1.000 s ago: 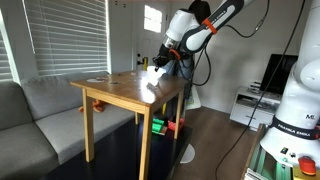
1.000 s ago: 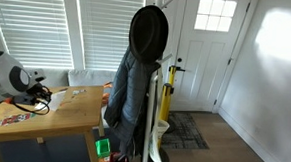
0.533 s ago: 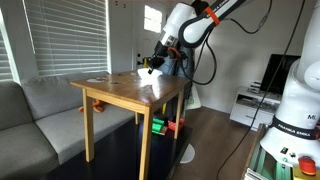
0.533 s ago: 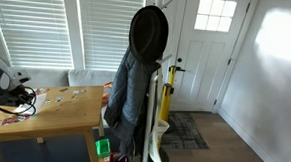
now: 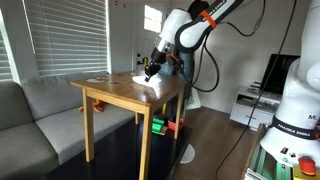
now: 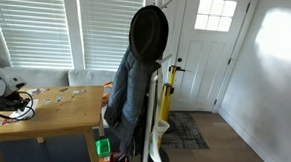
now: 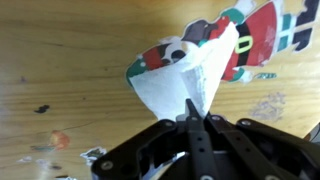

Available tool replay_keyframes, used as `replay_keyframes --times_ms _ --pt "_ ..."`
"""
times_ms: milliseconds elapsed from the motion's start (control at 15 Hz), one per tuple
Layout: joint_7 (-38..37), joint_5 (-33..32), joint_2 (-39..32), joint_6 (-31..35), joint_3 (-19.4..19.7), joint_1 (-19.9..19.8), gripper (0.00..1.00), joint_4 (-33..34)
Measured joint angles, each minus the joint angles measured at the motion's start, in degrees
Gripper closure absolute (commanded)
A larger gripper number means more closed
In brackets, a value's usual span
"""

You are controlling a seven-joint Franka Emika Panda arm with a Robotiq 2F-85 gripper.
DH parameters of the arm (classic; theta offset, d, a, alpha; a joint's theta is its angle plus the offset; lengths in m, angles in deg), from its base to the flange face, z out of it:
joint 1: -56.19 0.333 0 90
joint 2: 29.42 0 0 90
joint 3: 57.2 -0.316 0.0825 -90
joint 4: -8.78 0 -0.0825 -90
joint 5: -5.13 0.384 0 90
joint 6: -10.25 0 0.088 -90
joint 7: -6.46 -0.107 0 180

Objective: Use the white napkin to wipe the table.

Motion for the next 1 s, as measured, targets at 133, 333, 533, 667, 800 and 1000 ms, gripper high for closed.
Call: replay_keyframes --times_ms 133,333,533,667,800,1000 --pt "3.7 2.2 -1.8 0.0 -0.6 0.7 1.0 0.2" --pt "8.0 3.8 -2.9 0.0 -1.0 0.8 1.0 0.8" --pt "14.3 8.3 -3.6 0.0 -2.4 0.7 1.0 1.6" --pt "20.1 13.7 -4.4 -0.1 -5.1 0.5 1.0 2.5" --pt "26.2 19.6 -5.1 -0.8 -8.5 0.1 1.0 3.4" --pt "31.1 23.3 -5.3 -5.5 -11.0 -0.1 1.0 4.9"
